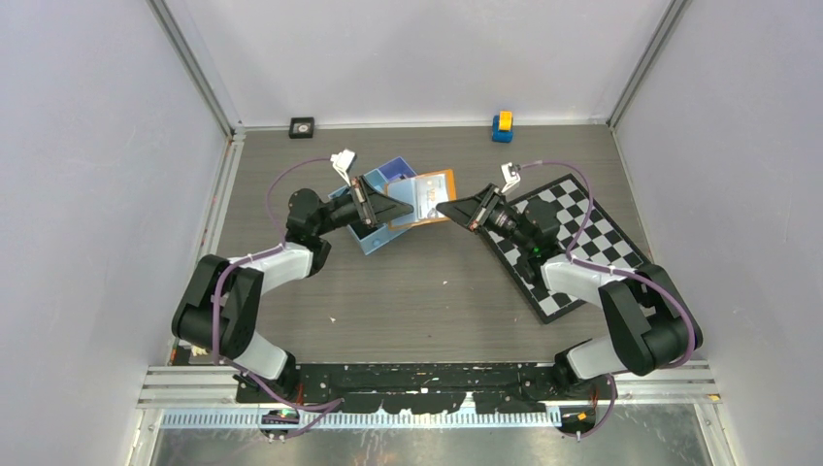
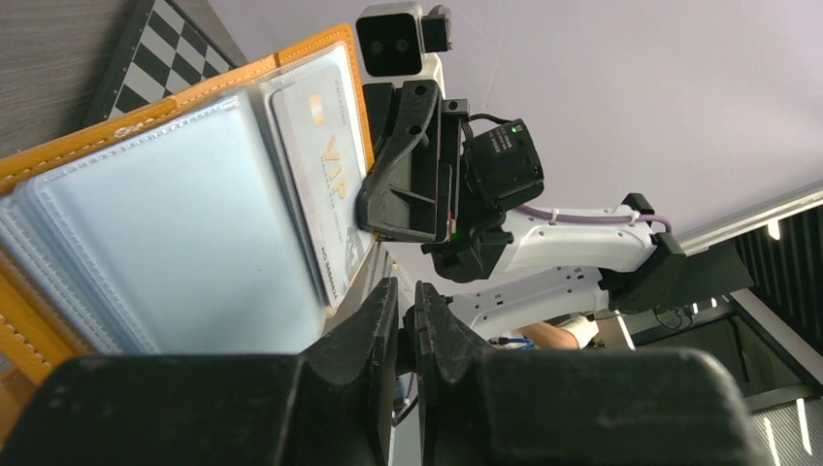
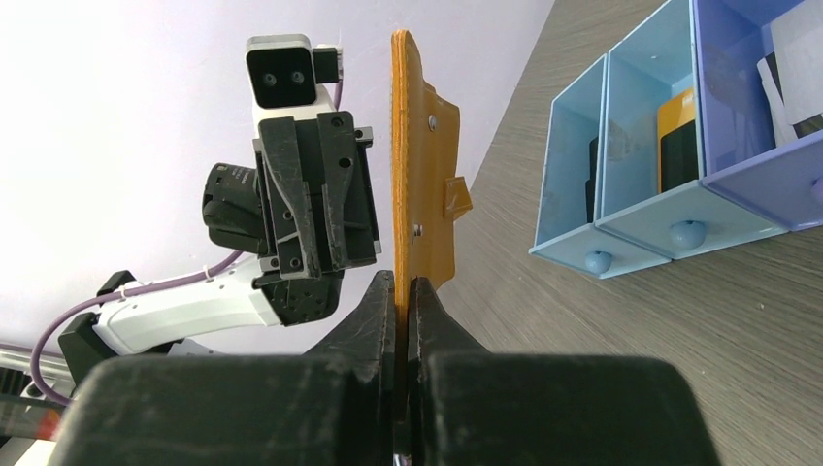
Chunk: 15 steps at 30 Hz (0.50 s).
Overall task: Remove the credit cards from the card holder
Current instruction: Remove the credit card from the card holder.
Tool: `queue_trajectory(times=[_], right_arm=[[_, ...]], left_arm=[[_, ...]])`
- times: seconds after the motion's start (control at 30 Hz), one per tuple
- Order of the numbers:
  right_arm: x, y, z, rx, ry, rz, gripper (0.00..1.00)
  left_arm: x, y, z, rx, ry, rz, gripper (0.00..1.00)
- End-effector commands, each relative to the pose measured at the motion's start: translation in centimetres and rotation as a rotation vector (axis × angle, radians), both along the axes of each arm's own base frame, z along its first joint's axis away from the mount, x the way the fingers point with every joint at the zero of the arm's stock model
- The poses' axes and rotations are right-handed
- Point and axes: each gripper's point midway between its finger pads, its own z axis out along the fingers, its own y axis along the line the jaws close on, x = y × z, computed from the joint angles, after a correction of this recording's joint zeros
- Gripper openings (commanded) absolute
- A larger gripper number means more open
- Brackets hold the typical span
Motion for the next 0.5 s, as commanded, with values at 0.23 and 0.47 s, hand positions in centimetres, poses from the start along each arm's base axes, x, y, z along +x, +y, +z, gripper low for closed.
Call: queue_trajectory(times=[0.23, 0.47], right_arm=[[-0.6, 0.0, 3.3, 0.044, -0.118, 0.010, 0.00], [-0.9, 0.7, 3.4, 0.047, -0.123, 0.039, 0.01]], left_arm=[[1.1, 0.3, -1.3, 0.087, 0.018, 0.047, 0.38], [1.1, 0.0, -1.6, 0.096, 0.027, 0.032, 0.39]])
